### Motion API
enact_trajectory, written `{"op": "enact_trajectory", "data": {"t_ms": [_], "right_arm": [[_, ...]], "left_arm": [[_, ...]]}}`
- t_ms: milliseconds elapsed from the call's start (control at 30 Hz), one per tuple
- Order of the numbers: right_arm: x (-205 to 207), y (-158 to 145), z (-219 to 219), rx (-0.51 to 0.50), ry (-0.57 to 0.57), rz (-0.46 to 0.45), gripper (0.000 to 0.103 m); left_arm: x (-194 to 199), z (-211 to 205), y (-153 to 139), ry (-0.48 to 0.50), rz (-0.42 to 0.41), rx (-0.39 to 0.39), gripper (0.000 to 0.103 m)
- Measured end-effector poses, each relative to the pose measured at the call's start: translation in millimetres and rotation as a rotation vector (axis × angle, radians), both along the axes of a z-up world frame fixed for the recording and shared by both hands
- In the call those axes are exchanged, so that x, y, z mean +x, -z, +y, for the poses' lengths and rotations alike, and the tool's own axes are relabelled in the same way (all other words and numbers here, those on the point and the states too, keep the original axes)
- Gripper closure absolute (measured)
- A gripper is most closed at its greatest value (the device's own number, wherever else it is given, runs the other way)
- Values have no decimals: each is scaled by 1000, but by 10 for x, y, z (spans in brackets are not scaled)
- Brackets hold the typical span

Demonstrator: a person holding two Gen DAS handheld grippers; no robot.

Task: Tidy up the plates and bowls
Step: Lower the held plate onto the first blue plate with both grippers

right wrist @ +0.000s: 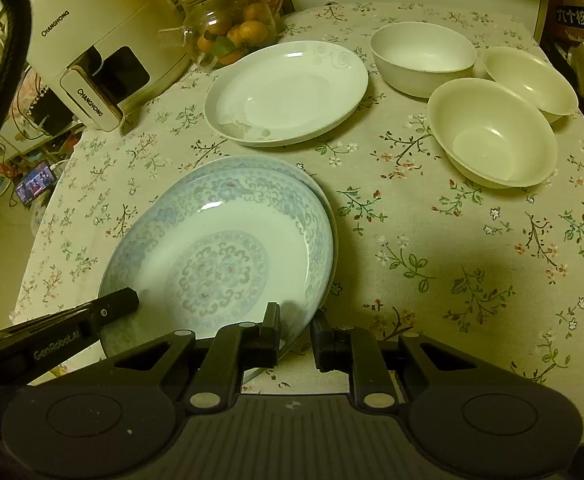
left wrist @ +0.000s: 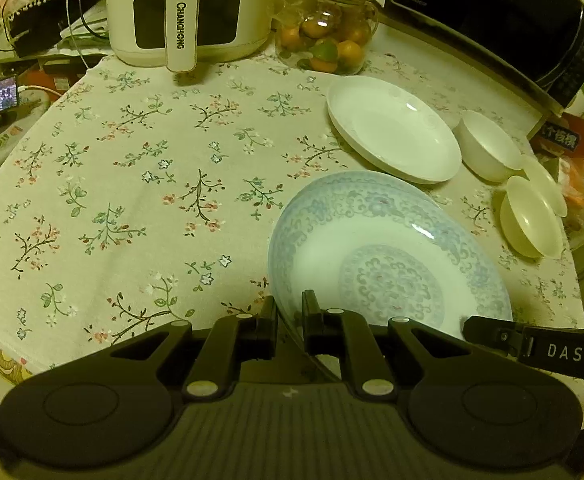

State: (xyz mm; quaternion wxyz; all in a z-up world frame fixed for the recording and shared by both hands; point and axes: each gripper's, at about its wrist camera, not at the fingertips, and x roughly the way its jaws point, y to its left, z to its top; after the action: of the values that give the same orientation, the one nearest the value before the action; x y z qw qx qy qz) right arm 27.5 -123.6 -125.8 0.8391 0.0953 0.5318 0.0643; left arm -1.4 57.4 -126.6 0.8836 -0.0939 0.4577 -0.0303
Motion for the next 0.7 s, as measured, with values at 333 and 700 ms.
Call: {"op": "enact_trajectory", "data": {"t_ms": [333,700], "right_arm": [[19,5,83,-59,-13,-20,86],[35,11,201,-159,-26,-63,85]], "left_arm": [[-18,-83,14,-18,-22,54,92],[-60,-186,20,-10,-51,128,92]]}}
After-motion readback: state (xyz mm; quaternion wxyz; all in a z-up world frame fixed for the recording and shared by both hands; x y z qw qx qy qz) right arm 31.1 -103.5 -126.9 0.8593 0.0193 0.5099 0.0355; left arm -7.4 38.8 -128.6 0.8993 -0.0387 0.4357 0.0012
